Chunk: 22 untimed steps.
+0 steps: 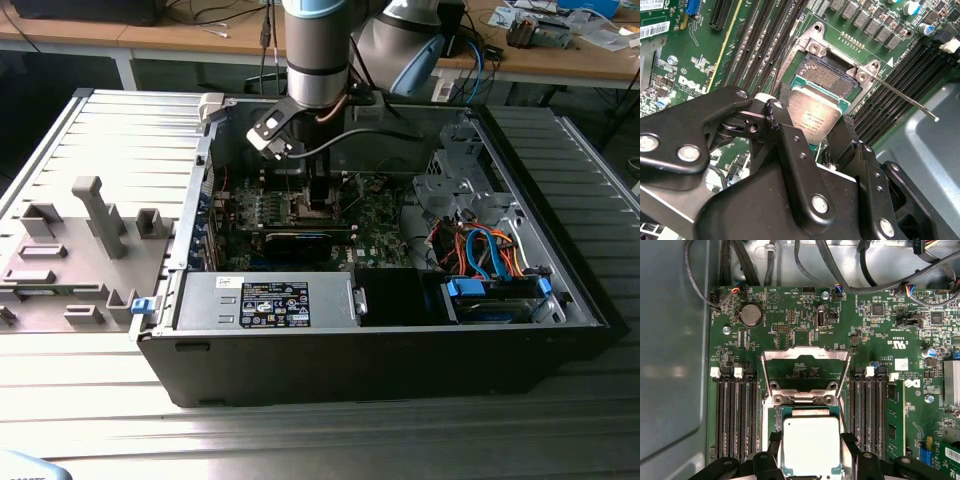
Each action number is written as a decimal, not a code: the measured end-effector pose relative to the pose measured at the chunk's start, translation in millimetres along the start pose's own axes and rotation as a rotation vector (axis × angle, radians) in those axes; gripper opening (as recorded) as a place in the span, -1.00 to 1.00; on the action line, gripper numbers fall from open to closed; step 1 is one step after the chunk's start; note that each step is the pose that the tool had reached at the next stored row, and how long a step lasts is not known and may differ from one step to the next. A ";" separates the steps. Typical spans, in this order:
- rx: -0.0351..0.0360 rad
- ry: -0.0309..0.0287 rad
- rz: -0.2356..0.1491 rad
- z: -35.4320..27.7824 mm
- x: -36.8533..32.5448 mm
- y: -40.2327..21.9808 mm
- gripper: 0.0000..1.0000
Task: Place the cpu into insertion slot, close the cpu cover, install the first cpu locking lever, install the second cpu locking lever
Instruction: 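Place the cpu into insertion slot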
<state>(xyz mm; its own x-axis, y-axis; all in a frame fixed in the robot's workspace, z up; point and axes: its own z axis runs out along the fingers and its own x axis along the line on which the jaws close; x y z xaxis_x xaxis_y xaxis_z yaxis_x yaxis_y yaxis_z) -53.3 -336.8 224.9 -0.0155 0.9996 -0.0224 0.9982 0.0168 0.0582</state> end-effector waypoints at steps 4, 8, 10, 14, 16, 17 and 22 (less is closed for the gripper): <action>-0.0001 0.0000 0.000 0.6 0.0 -0.3 0.09; -0.0001 0.0000 0.000 1.7 0.1 -0.5 0.09; 0.0000 0.0000 0.000 2.0 0.1 -0.6 0.09; 0.0000 0.0000 0.000 2.9 0.1 -0.8 0.09; -0.0001 0.0000 0.000 3.2 0.1 -0.8 0.09; -0.0001 0.0001 0.000 3.3 0.1 -0.9 0.09; 0.0000 0.0000 0.000 4.4 0.1 -0.9 0.09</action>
<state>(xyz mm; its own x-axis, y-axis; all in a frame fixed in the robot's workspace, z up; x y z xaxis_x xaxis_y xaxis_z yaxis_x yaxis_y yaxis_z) -54.0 -336.8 220.4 -0.0154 0.9996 -0.0224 0.9982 0.0167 0.0583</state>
